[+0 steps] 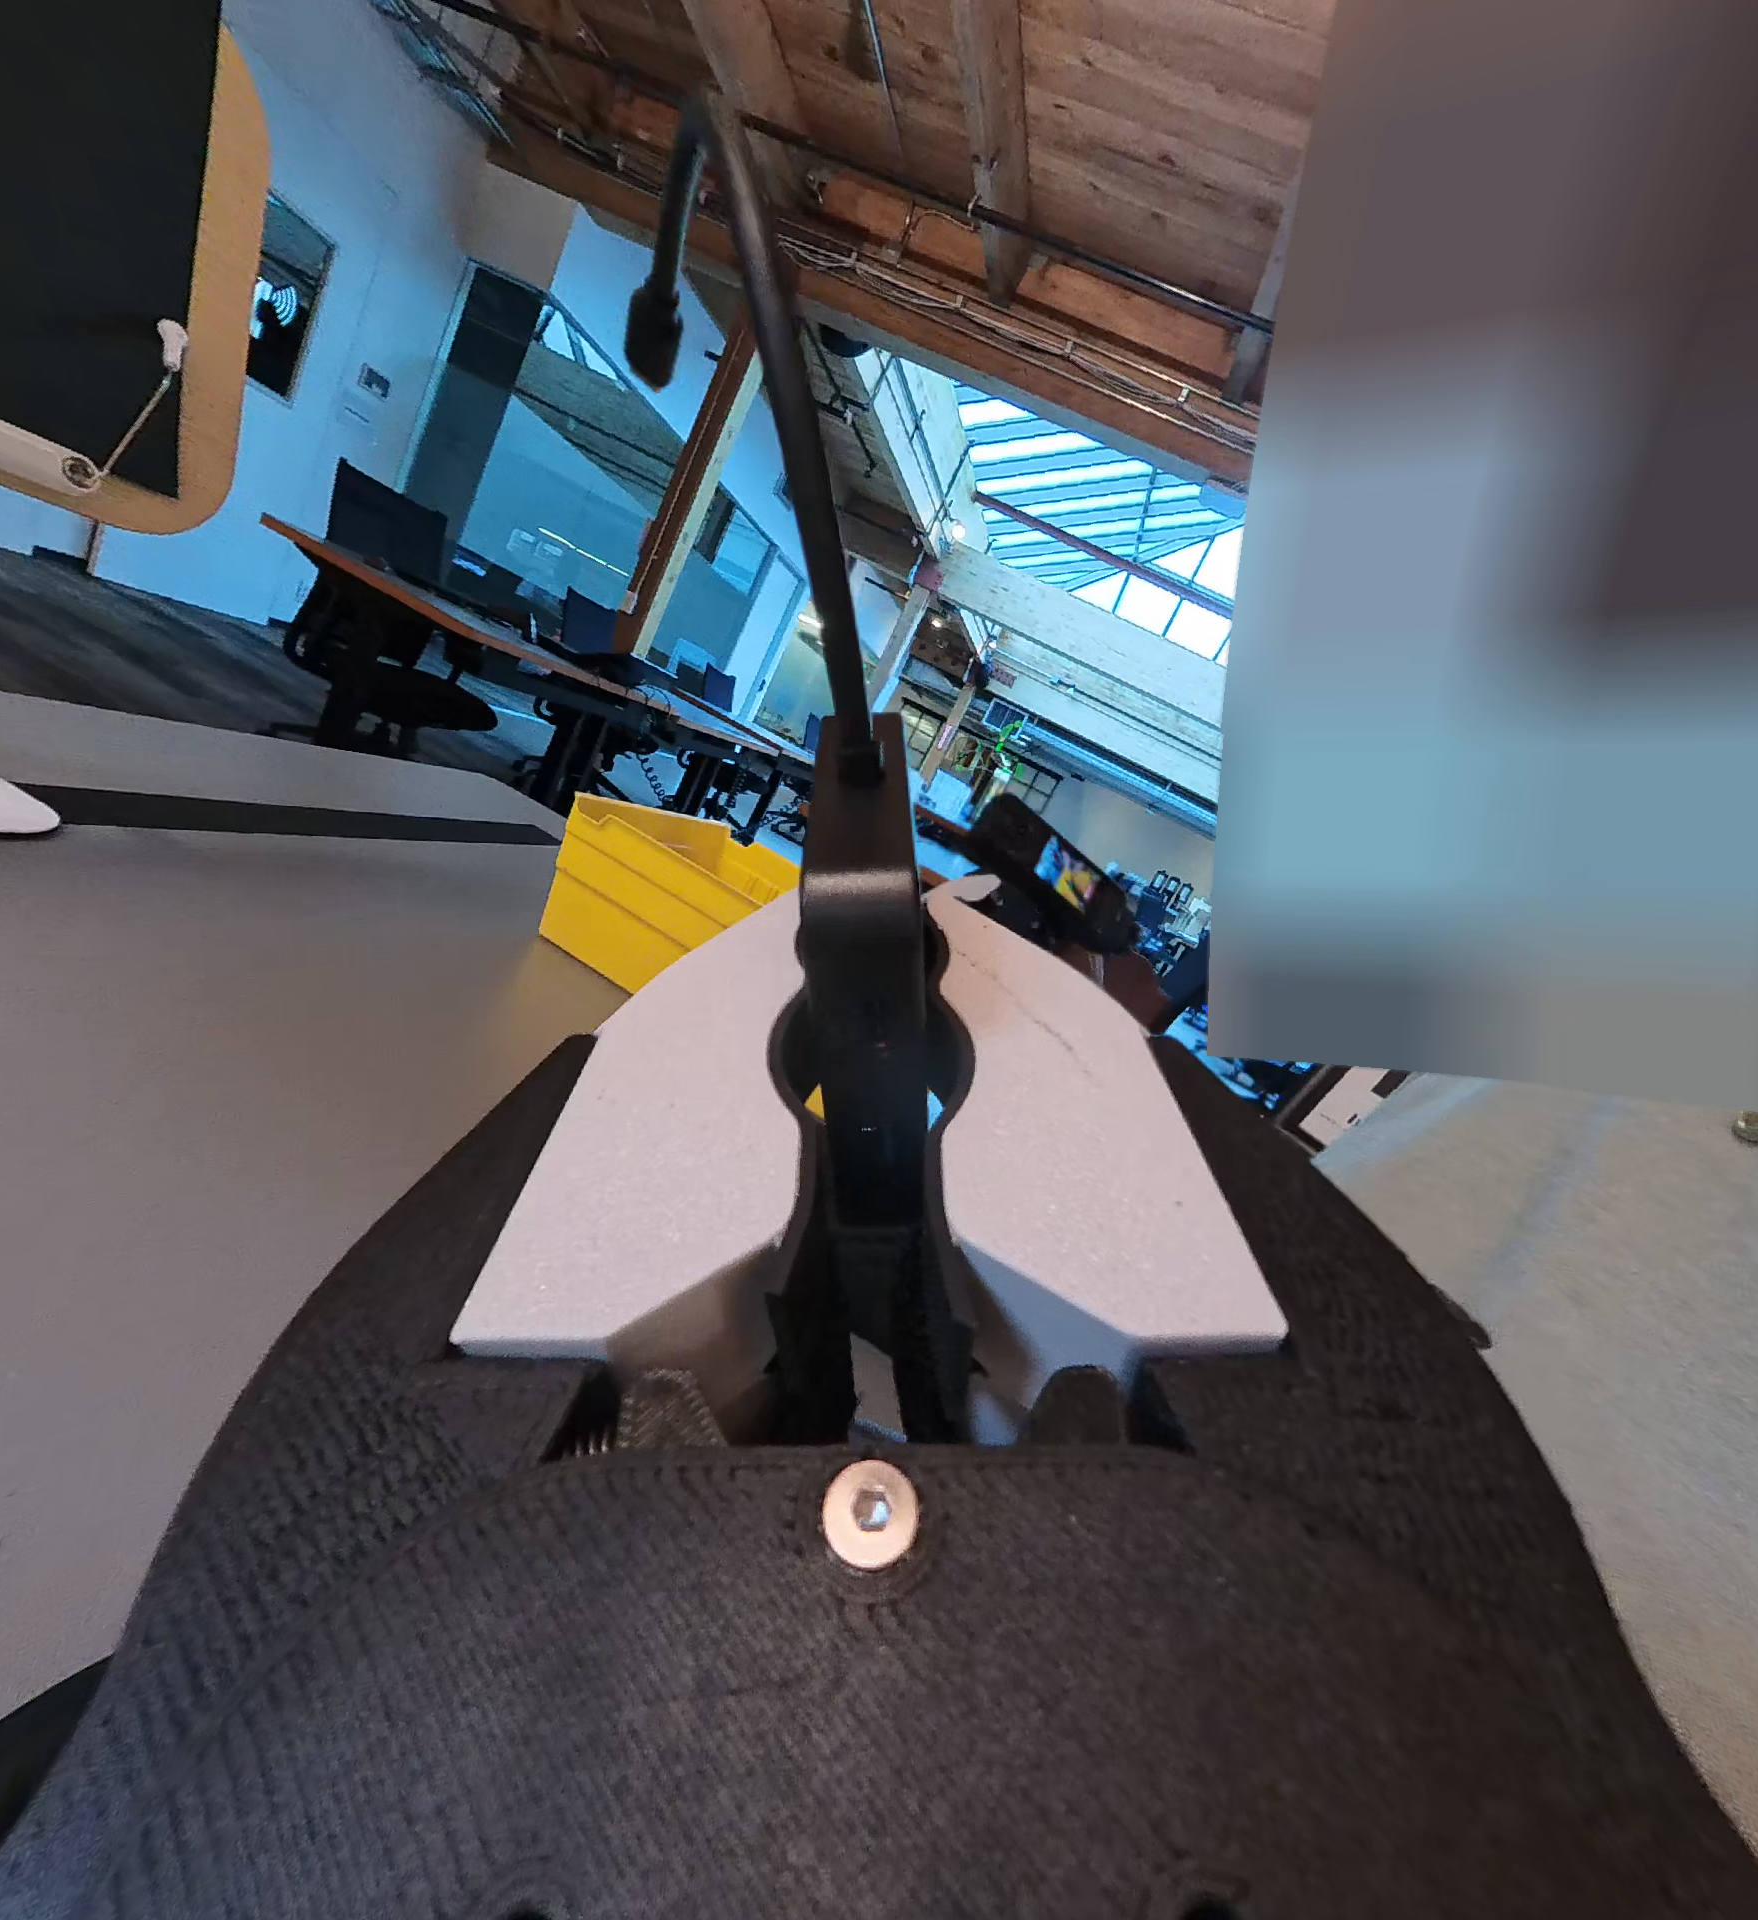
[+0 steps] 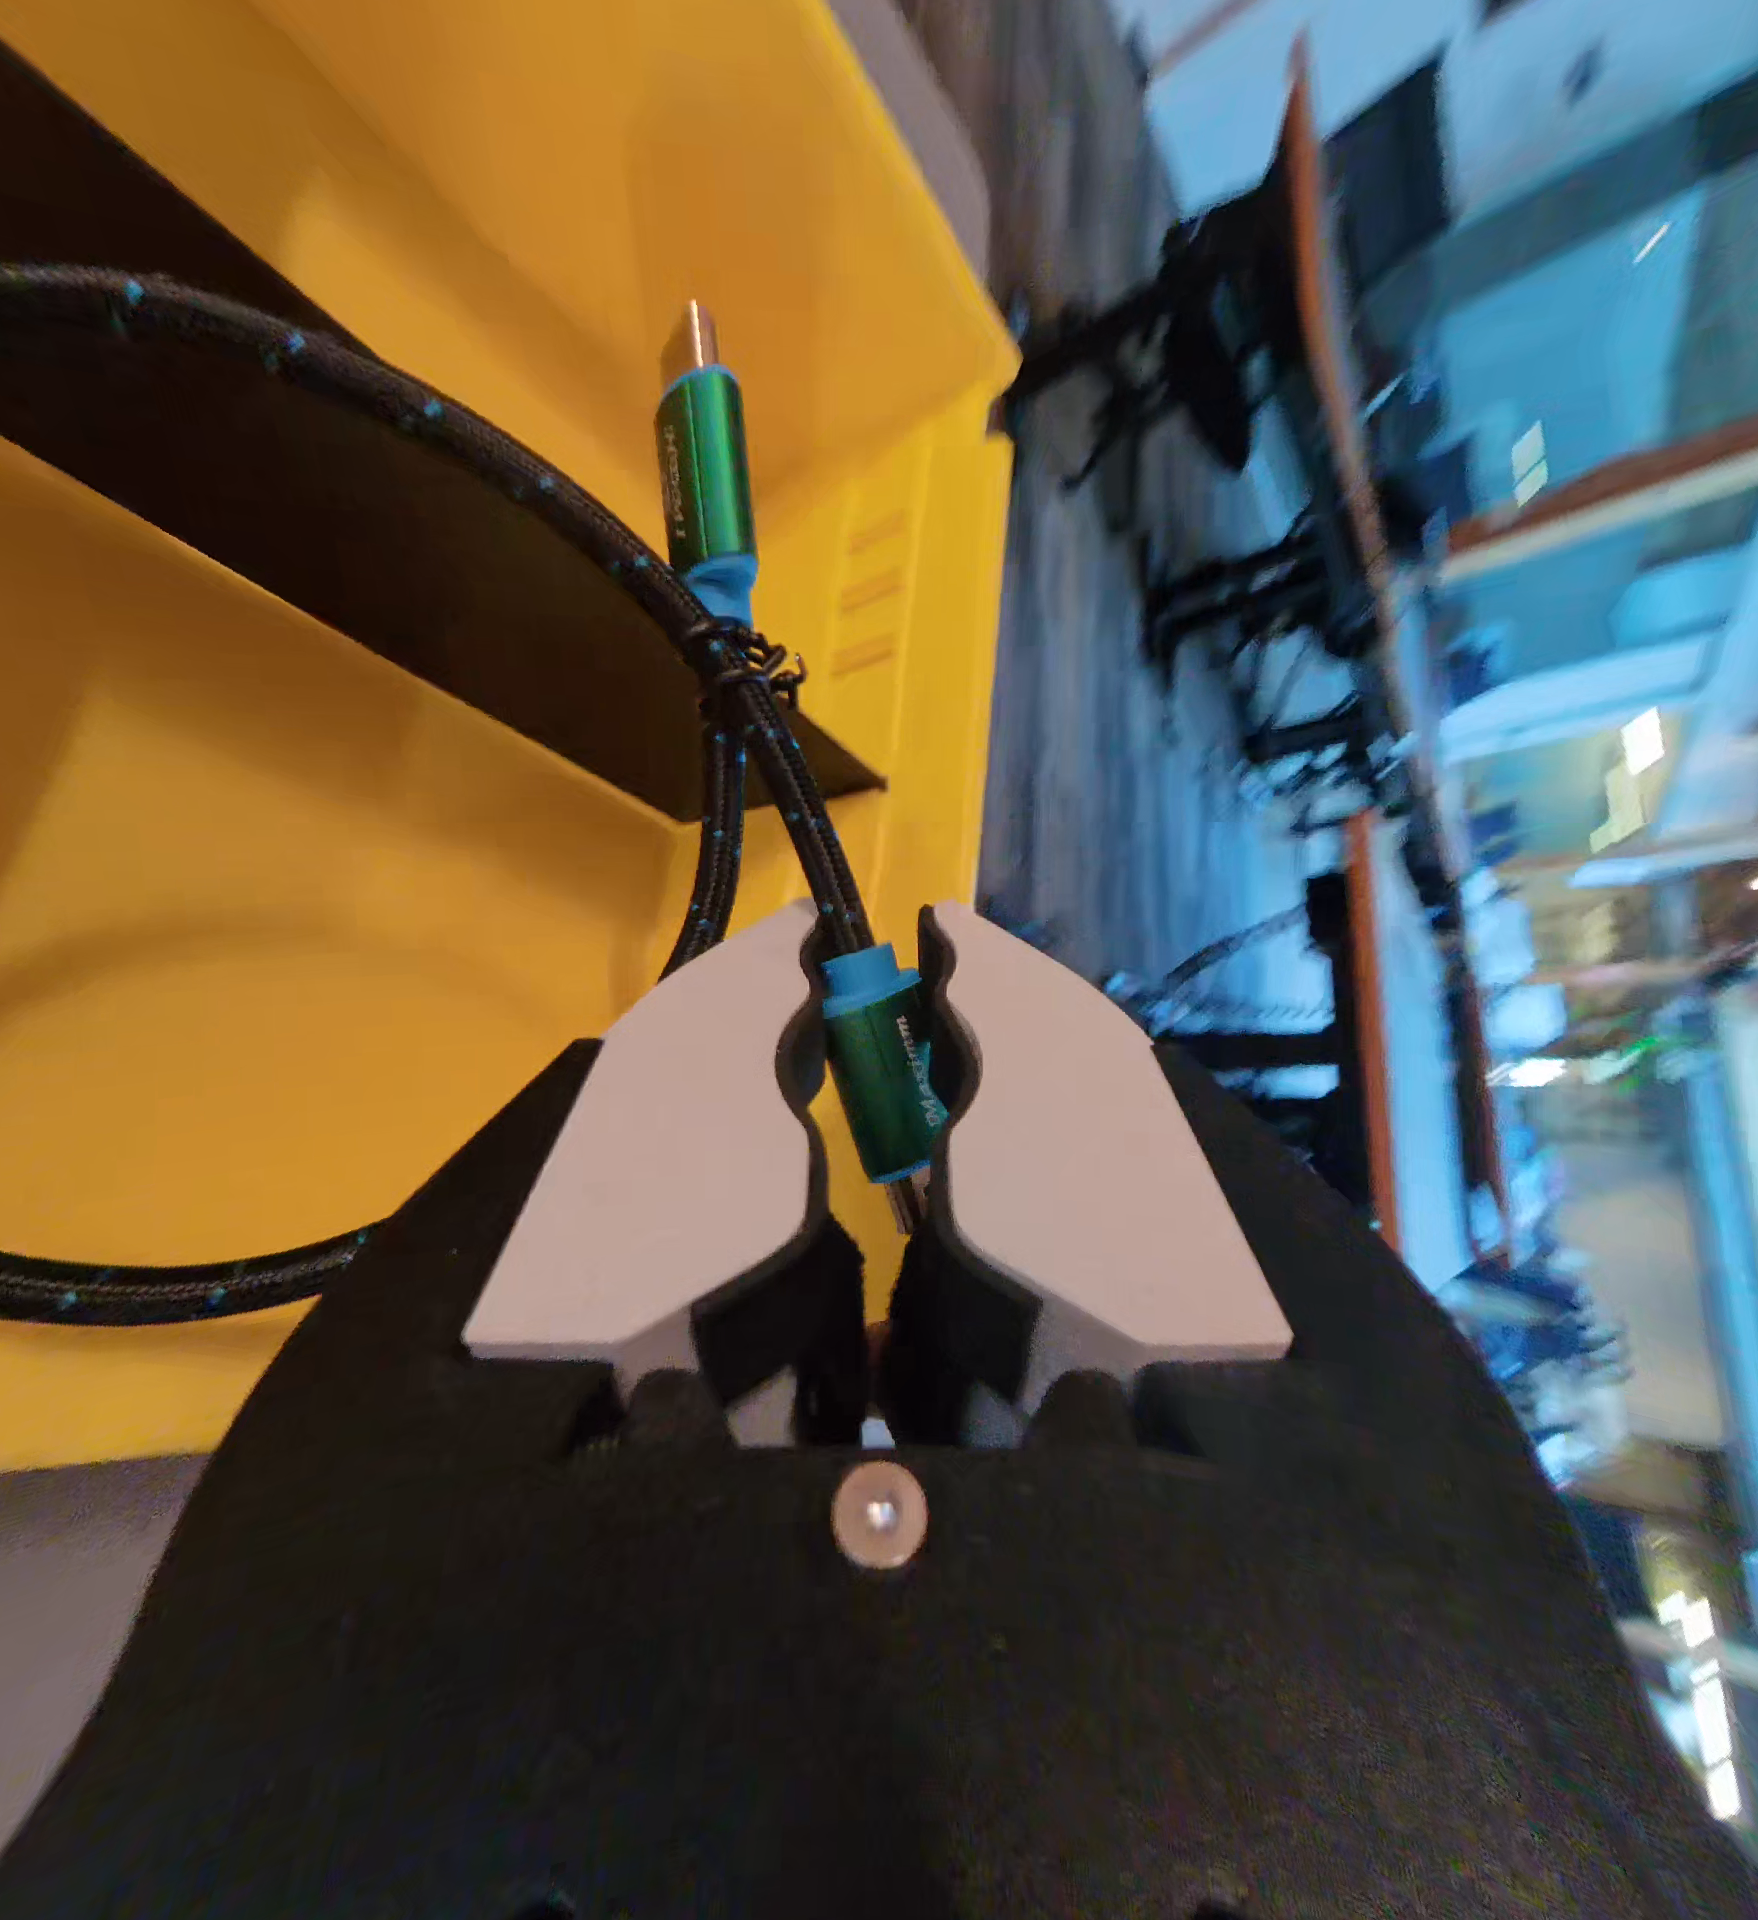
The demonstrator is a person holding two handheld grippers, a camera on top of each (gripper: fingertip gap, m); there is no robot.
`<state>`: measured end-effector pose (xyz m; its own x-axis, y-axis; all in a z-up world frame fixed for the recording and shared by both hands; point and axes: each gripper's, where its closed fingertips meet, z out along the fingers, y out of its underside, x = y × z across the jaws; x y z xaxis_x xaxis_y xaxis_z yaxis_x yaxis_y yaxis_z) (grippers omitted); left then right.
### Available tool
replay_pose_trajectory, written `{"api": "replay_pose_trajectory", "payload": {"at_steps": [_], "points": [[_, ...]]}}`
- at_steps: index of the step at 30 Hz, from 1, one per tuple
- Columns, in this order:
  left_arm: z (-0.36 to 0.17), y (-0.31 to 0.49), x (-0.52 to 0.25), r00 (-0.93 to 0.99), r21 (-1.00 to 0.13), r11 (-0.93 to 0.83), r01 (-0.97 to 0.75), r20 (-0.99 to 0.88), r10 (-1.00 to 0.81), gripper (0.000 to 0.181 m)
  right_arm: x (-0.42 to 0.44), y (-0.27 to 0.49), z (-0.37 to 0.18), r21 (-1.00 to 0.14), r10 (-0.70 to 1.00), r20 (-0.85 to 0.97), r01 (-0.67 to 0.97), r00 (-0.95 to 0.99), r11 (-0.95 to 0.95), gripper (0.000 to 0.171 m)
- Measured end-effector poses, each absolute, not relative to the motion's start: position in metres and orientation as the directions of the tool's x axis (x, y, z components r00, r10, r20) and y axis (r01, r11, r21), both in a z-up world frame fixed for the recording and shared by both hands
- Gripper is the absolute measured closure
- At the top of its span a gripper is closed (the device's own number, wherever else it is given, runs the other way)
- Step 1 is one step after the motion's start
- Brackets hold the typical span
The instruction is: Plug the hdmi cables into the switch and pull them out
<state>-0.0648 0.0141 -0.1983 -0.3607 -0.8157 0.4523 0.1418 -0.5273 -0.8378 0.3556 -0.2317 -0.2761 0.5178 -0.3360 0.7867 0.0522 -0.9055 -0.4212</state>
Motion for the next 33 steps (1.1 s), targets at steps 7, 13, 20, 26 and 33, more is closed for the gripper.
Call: {"api": "replay_pose_trajectory", "payload": {"at_steps": [7, 13, 20, 26, 33], "points": [[-0.198, 0.011, -0.063, -0.364, -0.840, -0.525, 0.138, 0.450, -0.815, 0.167, 0.344, -0.208, -0.271, -0.125, -0.048, 0.985, 0.501, 0.164, -0.856, 0.156], [-0.199, 0.007, -0.062, -0.359, -0.845, -0.517, 0.134, 0.445, -0.820, 0.167, 0.349, -0.207, -0.290, -0.272, -0.052, 0.910, 0.496, 0.412, -0.825, 0.141], [-0.209, 0.006, -0.055, -0.332, -0.868, -0.489, 0.090, 0.437, -0.836, 0.167, 0.339, -0.208, -0.262, -0.692, -0.334, 0.620, 0.294, 0.710, -0.660, 0.124], [-0.238, 0.002, -0.037, -0.258, -0.934, -0.354, -0.045, 0.353, -0.899, 0.168, 0.205, -0.134, -0.200, -0.996, 0.027, -0.031, -0.029, 0.999, -0.082, 0.130], [-0.252, -0.024, -0.027, -0.333, -0.955, -0.263, -0.140, 0.295, -0.896, 0.168, 0.047, -0.064, -0.182, -0.956, 0.655, -0.280, -0.264, 0.702, -0.126, 0.134]]}}
